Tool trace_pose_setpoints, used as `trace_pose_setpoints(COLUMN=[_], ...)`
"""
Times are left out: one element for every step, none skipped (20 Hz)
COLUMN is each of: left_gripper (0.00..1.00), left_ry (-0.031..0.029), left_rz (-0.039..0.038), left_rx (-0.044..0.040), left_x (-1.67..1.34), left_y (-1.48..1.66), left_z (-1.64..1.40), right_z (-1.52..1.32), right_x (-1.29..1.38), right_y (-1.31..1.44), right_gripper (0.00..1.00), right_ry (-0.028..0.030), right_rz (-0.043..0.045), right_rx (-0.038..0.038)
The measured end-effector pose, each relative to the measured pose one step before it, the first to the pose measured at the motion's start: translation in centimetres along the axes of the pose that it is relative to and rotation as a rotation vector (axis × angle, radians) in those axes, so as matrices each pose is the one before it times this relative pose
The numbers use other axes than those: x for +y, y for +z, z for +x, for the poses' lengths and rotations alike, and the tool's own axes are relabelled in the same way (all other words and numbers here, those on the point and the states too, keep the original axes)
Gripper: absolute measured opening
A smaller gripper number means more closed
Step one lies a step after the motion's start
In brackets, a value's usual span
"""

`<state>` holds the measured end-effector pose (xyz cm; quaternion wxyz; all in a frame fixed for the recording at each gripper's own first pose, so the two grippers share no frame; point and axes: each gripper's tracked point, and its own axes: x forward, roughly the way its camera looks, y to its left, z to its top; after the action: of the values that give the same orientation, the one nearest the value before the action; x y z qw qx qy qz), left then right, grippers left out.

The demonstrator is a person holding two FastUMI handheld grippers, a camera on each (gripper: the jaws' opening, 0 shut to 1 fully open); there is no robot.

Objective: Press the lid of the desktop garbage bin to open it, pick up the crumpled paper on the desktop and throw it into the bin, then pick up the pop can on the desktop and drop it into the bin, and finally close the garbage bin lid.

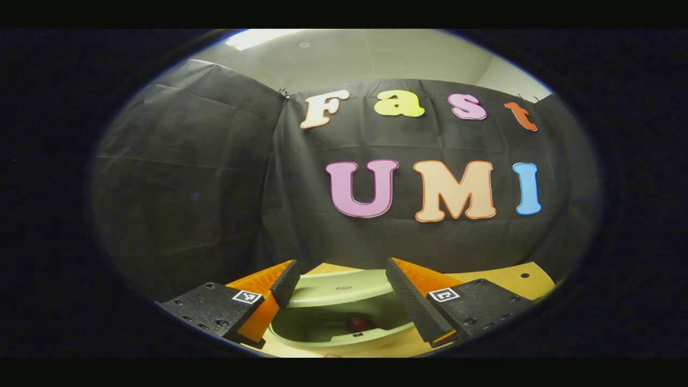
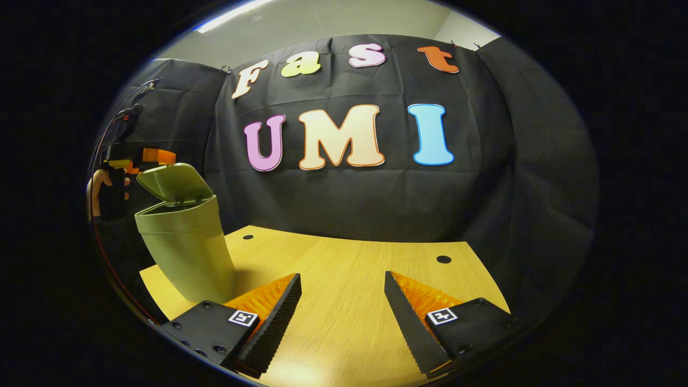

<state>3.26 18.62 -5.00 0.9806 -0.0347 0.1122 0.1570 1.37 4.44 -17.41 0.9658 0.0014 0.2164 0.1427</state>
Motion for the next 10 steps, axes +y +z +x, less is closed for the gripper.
trace_pose_setpoints(left_gripper=[0.99,0.99,0.99,0.99,0.99,0.96,0.96,0.97,0.98,0.97], left_ry=[-0.00718,-0.00376,-0.00403,-0.00289,-0.00467,-0.00248,-0.00166,0.00026,0.00189,0.00257], left_rz=[-0.00986,-0.00593,-0.00418,0.00153,0.00404,-0.00137,-0.00220,-0.00355,0.00432,0.01039], left_rx=[0.02280,0.01932,0.01948,0.01379,0.01909,0.01652,0.01670,0.01734,0.01037,0.00787], left_x=[-0.236,-0.155,-0.095,-0.052,-0.118,-0.072,0.008,-0.043,0.019,-0.020], left_y=[-1.079,-0.962,-0.850,-0.610,-0.885,-0.687,-0.817,-0.678,-0.567,-0.477], left_z=[-0.334,-0.184,-0.188,-0.070,-0.080,-0.015,-0.006,0.110,0.034,0.024], right_z=[-0.135,-0.077,-0.183,-0.155,-0.036,-0.033,-0.141,-0.074,-0.158,-0.089], right_x=[-0.038,-0.062,-0.062,-0.078,-0.097,-0.022,0.059,0.140,0.196,0.118], right_y=[-0.188,-0.008,-0.080,-0.058,-0.174,-0.081,-0.234,-0.086,-0.170,-0.060], right_gripper=[0.98,0.98,0.98,0.98,0.98,0.98,0.98,0.98,0.98,0.98], right_ry=[-0.00063,-0.00101,-0.00034,-0.00091,-0.00169,0.00009,0.00066,0.00382,0.00352,0.00131], right_rz=[-0.00586,-0.00342,0.00199,0.00210,-0.00028,-0.00126,-0.00063,0.00149,0.00053,-0.00182], right_rx=[0.00301,0.00348,0.00268,0.00088,0.00189,0.00341,0.00247,0.00353,0.00109,-0.00031])
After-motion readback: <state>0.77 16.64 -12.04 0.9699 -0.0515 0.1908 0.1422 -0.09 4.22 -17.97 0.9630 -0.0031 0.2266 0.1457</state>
